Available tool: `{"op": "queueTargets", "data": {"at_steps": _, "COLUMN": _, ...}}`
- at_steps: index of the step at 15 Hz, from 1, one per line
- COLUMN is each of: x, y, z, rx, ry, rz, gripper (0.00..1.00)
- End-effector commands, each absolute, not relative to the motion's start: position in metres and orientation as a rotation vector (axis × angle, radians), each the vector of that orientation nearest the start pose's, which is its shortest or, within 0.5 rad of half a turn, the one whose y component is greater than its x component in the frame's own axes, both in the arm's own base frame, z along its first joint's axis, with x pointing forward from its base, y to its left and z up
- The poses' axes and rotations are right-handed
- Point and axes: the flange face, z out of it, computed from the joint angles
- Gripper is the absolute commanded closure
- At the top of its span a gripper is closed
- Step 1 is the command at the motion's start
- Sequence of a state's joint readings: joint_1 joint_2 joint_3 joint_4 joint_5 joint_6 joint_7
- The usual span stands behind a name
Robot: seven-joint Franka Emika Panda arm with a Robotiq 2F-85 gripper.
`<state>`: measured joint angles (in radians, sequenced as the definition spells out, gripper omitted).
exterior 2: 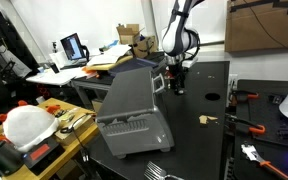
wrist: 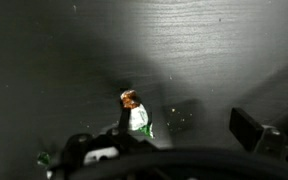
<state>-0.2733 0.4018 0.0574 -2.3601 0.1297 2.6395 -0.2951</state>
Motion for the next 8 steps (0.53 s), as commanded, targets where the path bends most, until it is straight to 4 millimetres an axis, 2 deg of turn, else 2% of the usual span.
{"op": "queueTargets", "data": {"at_steps": 1, "x": 0.479, "y": -0.104, "z": 0.144, "rx": -3.070, "ry": -0.015, "rz": 0.098, "gripper": 0.00}}
{"op": "queueTargets", "data": {"at_steps": 8, "x": 0.474, "y": -0.117, "z": 0.132, "rx": -3.107, "ry": -0.067, "rz": 0.089, "gripper": 0.00}}
